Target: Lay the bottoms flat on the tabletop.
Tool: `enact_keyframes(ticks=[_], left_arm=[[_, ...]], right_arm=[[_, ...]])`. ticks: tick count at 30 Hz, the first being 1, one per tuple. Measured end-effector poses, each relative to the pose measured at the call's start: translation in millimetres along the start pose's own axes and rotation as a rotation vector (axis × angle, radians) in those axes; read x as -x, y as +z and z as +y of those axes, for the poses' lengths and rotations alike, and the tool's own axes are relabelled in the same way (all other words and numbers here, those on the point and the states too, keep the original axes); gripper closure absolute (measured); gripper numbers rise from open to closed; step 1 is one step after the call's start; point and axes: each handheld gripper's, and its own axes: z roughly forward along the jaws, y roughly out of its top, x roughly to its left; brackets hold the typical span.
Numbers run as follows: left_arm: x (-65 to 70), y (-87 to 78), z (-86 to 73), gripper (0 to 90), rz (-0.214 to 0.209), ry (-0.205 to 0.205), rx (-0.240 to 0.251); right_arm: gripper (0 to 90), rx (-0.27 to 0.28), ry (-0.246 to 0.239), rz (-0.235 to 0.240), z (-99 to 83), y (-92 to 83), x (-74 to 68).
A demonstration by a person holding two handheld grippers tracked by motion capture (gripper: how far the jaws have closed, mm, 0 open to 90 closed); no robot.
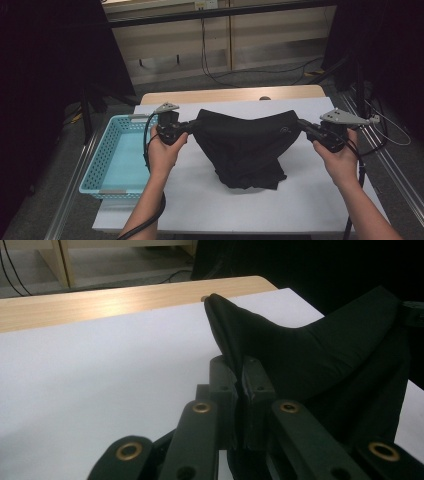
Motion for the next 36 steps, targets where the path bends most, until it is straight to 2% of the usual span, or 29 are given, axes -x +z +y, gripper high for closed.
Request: enact_keyframes(ticks=[7,14,17,20,22,23,24,25,26,27,28,30,31,33,36], left_arm=[[-4.1,3.9,-2.0,86.2,-0.002,-0.004,-0.007],[-23.2,16.0,11.4,86.1,0.012,-0.031,-0.010],[-34.8,25.1,24.2,86.2,0.024,-0.039,-0.007],[-47.5,35.1,45.1,86.4,0.046,-0.039,-0.002],[-54.6,41.6,64.2,86.4,0.069,-0.049,0.050],[-57.1,44.6,73.1,86.3,0.092,-0.046,0.080],[-58.2,49.2,80.1,84.7,0.126,-0.023,0.098],[-59.4,54.9,83.9,73.4,0.158,-0.027,0.099],[-60.0,60.2,84.2,49.5,0.167,-0.054,0.076],[-58.7,63.9,80.8,35.0,0.155,-0.069,0.058],[-56.5,67.1,74.3,32.6,0.143,-0.071,0.038],[-51.6,73.6,56.6,24.2,0.109,-0.064,-0.021],[-49.1,75.5,46.9,21.7,0.099,-0.056,-0.043],[-43.6,77.4,27.7,19.7,0.092,-0.044,-0.064],[-34.2,76.1,1.3,16.8,0.074,-0.036,-0.096]], right_arm=[[87.8,-0.008,-0.010,-0.006,-3.7,2.9,-1.4],[87.8,-0.020,0.010,0.013,8.3,24.2,5.0],[87.8,-0.044,0.009,0.016,19.4,41.4,9.8],[87.9,-0.058,0.020,0.010,37.2,64.4,17.8],[88.0,-0.048,0.015,-0.043,57.3,83.6,25.5],[87.8,-0.027,0.029,-0.073,69.4,92.6,29.6],[86.6,0.013,0.045,-0.100,80.7,99.8,32.1],[79.0,0.049,0.050,-0.117,89.3,106.4,32.1],[60.9,0.054,0.067,-0.141,93.6,112.1,29.9],[53.2,0.037,0.087,-0.154,93.8,116.1,26.5],[53.6,0.012,0.080,-0.146,90.1,117.8,22.1],[43.4,-0.043,0.066,-0.085,74.3,118.3,12.1],[41.5,-0.085,0.049,-0.049,64.5,116.7,6.5],[38.2,-0.127,-0.025,-0.062,43.3,107.9,-4.1],[33.7,-0.161,-0.014,-0.001,12.9,90.2,-16.6]])
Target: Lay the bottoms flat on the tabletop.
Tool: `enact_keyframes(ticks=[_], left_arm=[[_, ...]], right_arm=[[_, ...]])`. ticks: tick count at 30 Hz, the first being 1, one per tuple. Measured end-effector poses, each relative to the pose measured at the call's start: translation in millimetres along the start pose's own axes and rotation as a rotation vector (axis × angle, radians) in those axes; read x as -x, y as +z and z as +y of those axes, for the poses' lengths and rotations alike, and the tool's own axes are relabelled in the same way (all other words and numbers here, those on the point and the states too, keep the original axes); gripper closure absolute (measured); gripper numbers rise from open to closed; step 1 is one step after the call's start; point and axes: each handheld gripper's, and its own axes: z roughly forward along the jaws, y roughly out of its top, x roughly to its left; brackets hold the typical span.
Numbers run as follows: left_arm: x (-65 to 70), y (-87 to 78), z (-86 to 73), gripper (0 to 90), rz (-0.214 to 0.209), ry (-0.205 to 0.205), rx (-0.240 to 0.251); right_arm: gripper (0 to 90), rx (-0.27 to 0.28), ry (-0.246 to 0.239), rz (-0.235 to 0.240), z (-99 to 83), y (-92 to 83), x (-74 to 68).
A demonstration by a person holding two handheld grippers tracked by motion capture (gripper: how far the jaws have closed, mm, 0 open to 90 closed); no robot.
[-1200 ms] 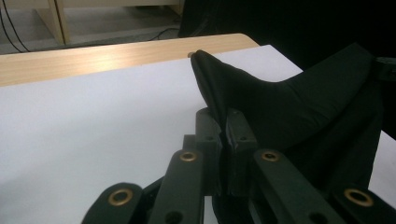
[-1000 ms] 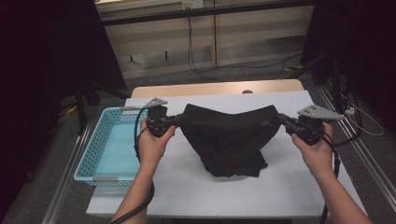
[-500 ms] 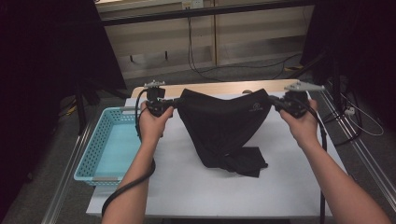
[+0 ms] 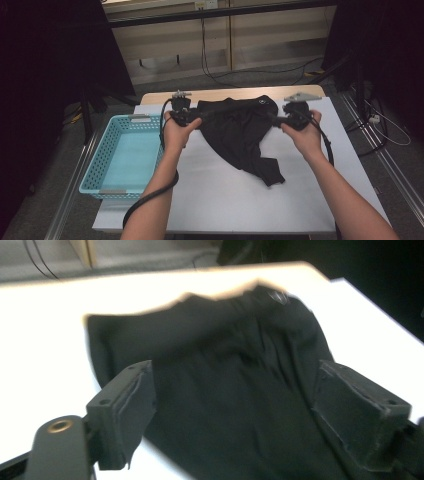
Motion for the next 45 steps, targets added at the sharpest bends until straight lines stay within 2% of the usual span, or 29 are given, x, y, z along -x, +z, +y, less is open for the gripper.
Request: enact_keyframes(ticks=[3,6,8,9,14,22,26,29,31,32,36,40,42,45], left_arm=[[10.4,-4.8,-21.6,16.0,-0.013,0.028,-0.011],[20.5,-12.7,-37.5,15.3,-0.015,0.054,-0.022],[26.7,-17.7,-46.9,14.9,-0.027,0.065,-0.016],[29.7,-20.1,-51.7,14.6,-0.028,0.066,-0.008],[32.0,-26.3,-71.1,14.3,-0.002,0.102,-0.020],[30.6,-21.7,-79.0,13.6,0.006,0.128,-0.029],[35.7,-21.8,-79.0,13.0,-0.010,0.144,-0.032],[39.1,-24.0,-78.7,13.0,-0.013,0.150,-0.024],[40.2,-25.8,-78.8,13.0,-0.017,0.159,-0.027],[40.9,-26.5,-79.3,13.0,-0.013,0.159,-0.021],[40.7,-30.2,-81.0,13.0,-0.011,0.167,-0.019],[38.8,-33.4,-81.6,13.0,-0.009,0.166,-0.009],[37.8,-34.4,-83.0,13.0,-0.009,0.171,-0.014],[36.3,-35.7,-85.8,13.0,-0.006,0.167,-0.016]], right_arm=[[31.7,-0.002,-0.041,0.008,-25.1,-16.3,-13.4],[28.5,-0.020,-0.040,0.041,-43.3,-30.3,-25.2],[28.5,-0.012,-0.059,0.037,-54.8,-37.7,-33.1],[28.5,-0.015,-0.052,0.042,-60.8,-41.0,-36.8],[28.1,-0.033,-0.047,0.078,-86.3,-49.2,-47.5],[30.6,-0.065,-0.077,0.091,-94.8,-49.3,-52.6],[33.6,-0.054,-0.075,0.103,-93.1,-51.6,-52.9],[41.5,-0.037,-0.084,0.126,-89.4,-54.9,-57.4],[46.6,-0.026,-0.098,0.138,-87.1,-56.0,-62.3],[51.8,-0.025,-0.111,0.152,-85.8,-56.1,-65.2],[65.8,-0.028,-0.141,0.225,-82.8,-51.6,-80.5],[66.5,-0.060,-0.193,0.262,-82.8,-38.8,-101.2],[63.7,-0.088,-0.214,0.251,-84.1,-30.8,-109.8],[64.8,-0.132,-0.253,0.192,-87.9,-17.0,-114.7]])
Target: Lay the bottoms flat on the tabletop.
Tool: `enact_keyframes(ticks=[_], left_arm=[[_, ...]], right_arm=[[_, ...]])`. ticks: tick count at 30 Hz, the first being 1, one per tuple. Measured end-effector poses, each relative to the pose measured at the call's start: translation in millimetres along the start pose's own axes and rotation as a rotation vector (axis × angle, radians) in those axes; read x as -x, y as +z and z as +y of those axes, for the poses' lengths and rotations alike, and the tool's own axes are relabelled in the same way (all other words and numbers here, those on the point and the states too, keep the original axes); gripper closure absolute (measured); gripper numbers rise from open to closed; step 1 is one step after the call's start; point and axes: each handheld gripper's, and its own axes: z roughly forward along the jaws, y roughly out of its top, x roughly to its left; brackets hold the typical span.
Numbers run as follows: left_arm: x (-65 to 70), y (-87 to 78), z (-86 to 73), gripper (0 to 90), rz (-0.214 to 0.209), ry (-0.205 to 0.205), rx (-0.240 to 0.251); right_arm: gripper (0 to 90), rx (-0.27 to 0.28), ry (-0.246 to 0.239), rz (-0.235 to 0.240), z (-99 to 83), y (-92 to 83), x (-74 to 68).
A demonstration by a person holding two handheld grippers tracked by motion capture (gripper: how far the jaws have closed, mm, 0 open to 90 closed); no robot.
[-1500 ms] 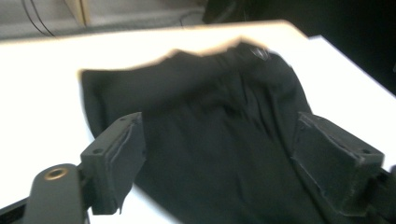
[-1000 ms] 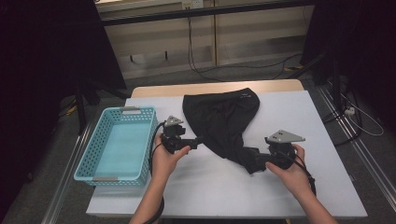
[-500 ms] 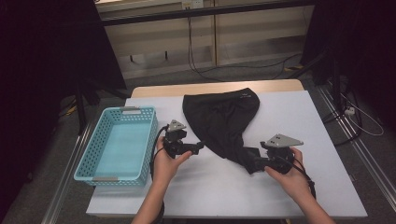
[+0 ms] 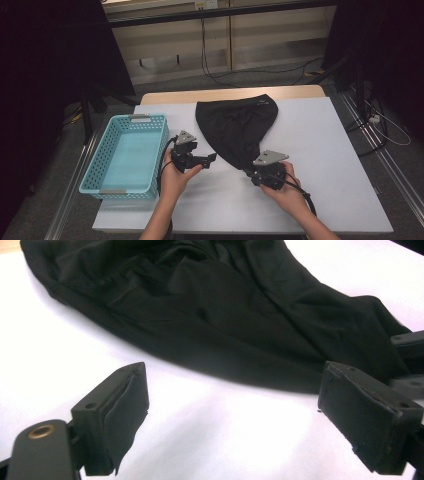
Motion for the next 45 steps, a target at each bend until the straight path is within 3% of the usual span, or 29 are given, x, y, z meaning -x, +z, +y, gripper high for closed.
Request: enact_keyframes(ticks=[4,8,14,20,24,34,40,45], left_arm=[[-1.1,-3.4,-1.1,13.2,0.009,0.006,0.000],[-1.0,-5.4,-1.0,13.4,0.011,0.013,0.001],[0.1,-2.4,-0.1,13.8,0.011,0.012,0.005],[4.9,5.9,0.6,14.0,-0.009,0.013,-0.003],[7.8,10.1,2.4,14.0,-0.023,0.028,-0.012],[8.6,14.6,5.7,14.1,-0.037,0.030,-0.010],[8.3,14.7,4.8,14.1,-0.038,0.026,-0.015],[8.2,13.8,4.8,14.1,-0.035,0.028,-0.015]], right_arm=[[86.8,0.007,-0.041,0.023,0.3,6.0,0.9],[89.7,0.039,0.033,0.053,1.3,-1.6,13.1],[89.8,0.125,0.152,0.069,-1.2,-30.9,42.7],[89.8,0.146,0.251,-0.016,-19.8,-49.7,82.6],[89.9,0.139,0.287,-0.059,-30.6,-54.0,99.7],[89.9,0.070,0.293,-0.141,-43.3,-51.2,115.9],[89.8,0.072,0.315,-0.200,-51.5,-60.2,128.8],[89.7,0.041,0.279,-0.228,-52.8,-59.3,126.9]])
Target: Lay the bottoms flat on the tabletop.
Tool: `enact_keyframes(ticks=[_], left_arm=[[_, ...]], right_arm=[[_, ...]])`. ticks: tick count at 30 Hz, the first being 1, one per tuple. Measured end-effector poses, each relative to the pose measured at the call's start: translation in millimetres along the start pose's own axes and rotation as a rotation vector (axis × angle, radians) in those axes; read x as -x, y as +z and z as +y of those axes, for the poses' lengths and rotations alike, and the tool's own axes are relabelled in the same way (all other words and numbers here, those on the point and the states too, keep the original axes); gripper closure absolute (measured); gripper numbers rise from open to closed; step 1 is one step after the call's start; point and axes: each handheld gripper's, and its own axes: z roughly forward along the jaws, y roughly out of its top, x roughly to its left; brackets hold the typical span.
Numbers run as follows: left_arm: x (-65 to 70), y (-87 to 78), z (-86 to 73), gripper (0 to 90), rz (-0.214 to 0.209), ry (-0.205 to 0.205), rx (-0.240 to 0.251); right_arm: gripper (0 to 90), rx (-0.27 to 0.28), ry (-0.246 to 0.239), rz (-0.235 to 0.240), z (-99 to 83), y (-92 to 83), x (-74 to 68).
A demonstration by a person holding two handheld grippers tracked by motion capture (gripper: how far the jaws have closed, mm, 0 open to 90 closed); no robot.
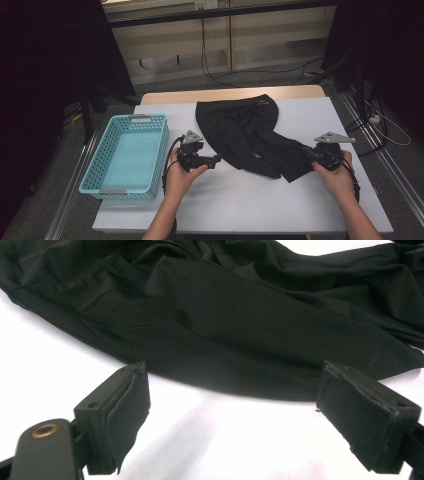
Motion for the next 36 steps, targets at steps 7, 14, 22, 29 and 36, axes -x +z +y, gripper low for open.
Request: enact_keyframes(ticks=[7,14,22,29,36], left_arm=[[-1.2,-0.7,0.2,14.1,0.002,0.002,0.002],[-0.3,-1.1,-0.9,14.1,0.000,0.005,-0.003],[-2.3,-7.1,-2.6,14.1,0.009,0.005,0.002],[-3.1,-9.0,-3.3,14.0,0.012,0.002,0.004],[-0.3,-4.9,-2.0,14.0,-0.001,0.007,-0.002]], right_arm=[[66.5,0.008,-0.083,-0.003,6.5,-1.8,-21.3],[56.6,0.024,-0.190,0.067,16.8,-2.9,-60.4],[50.0,0.014,-0.284,0.094,20.8,4.0,-88.9],[52.0,-0.009,-0.254,0.044,17.5,6.6,-72.4],[58.5,-0.020,-0.212,-0.007,11.5,5.5,-53.8]])
